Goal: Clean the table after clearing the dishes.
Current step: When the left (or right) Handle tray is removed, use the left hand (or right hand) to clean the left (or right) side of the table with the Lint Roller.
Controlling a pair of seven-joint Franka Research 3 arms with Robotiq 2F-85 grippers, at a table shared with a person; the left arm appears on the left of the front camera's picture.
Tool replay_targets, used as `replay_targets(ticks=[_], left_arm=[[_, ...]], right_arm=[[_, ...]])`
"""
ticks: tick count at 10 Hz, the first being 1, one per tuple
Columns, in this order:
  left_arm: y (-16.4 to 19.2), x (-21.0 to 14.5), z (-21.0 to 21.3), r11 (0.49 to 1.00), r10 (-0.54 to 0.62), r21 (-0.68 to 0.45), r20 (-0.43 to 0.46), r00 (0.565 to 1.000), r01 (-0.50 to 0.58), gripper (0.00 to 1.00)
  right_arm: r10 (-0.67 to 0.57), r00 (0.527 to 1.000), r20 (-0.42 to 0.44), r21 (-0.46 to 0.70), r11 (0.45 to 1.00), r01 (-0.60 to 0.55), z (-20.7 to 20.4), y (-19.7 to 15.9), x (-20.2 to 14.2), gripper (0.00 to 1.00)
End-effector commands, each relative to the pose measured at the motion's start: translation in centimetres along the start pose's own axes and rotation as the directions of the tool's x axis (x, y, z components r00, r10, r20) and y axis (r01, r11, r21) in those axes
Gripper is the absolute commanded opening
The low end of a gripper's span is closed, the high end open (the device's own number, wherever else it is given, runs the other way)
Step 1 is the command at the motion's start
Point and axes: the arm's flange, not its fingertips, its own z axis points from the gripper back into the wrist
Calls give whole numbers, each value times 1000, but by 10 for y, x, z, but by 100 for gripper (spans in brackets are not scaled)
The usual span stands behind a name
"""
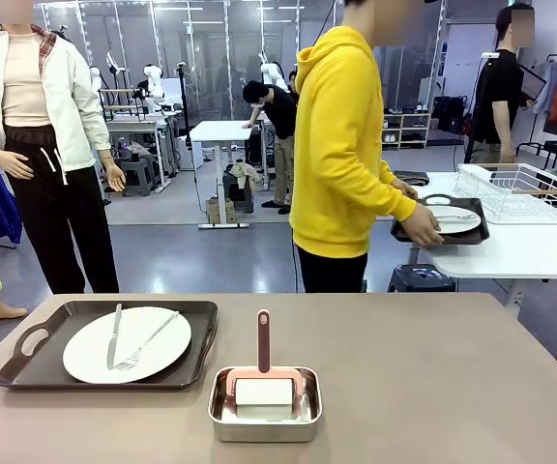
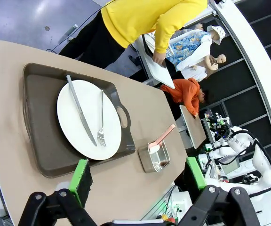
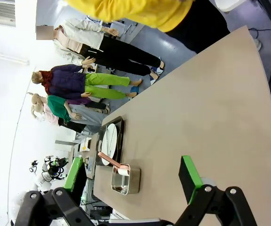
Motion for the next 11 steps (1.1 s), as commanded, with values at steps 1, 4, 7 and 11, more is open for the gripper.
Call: replay_targets(ticks=[1,4,7,11], left_arm=[[0,-2,2,1000,-11,-8,-7,1000,10,100],[0,-2,2,1000,-11,-8,-7,1000,10,100],[0,-2,2,1000,-11,-8,-7,1000,10,100],[0,-2,2,1000,-11,-8,-7,1000,10,100]], right_arm=[[5,1000,-2,10,1000,-5,3,1,2,100],[5,1000,-2,10,1000,-5,3,1,2,100],[0,1000,0,0,1000,0,0,0,0,100],[445,858,-255,12,889,-458,-101,142,21,100]])
